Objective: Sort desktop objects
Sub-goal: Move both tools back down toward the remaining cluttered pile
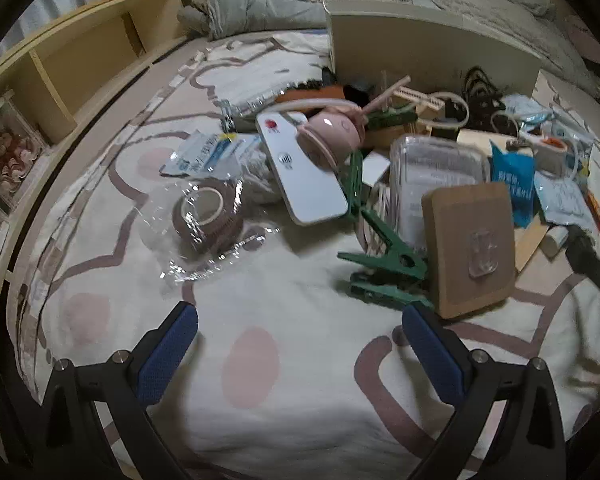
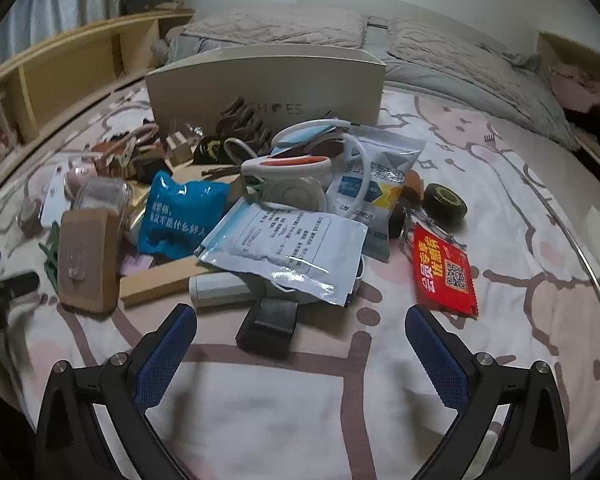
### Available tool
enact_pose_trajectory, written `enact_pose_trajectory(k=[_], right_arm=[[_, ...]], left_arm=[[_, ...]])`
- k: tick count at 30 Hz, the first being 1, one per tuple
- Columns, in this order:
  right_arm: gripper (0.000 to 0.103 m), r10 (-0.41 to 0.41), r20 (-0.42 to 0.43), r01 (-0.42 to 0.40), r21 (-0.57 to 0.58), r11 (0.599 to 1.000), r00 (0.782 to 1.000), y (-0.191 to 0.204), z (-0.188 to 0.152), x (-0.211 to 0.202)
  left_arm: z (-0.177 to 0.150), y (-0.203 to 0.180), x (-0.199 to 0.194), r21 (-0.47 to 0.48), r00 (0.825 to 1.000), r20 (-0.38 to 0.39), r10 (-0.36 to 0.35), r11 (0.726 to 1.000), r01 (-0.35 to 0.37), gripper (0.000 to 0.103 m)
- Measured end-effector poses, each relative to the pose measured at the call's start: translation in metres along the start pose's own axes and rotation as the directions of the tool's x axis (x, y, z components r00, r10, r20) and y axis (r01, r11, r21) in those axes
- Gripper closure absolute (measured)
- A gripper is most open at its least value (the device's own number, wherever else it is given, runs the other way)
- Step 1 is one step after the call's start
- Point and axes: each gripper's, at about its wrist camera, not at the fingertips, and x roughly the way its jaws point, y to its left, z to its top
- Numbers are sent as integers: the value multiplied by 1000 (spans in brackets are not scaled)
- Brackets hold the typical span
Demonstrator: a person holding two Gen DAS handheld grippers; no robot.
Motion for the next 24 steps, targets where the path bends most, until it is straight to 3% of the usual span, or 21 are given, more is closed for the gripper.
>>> enact_pose_trajectory(k=[8,24], right_arm=[[0,35,-19,-35,16,999,999,-2,1,3],[0,37,-73,-37,1,999,997,-3,-10,17]], left_arm=[[0,-14,5,21,999,-11,-50,999,50,0],[-1,-19,18,27,1000,-18,-7,1000,7,0]])
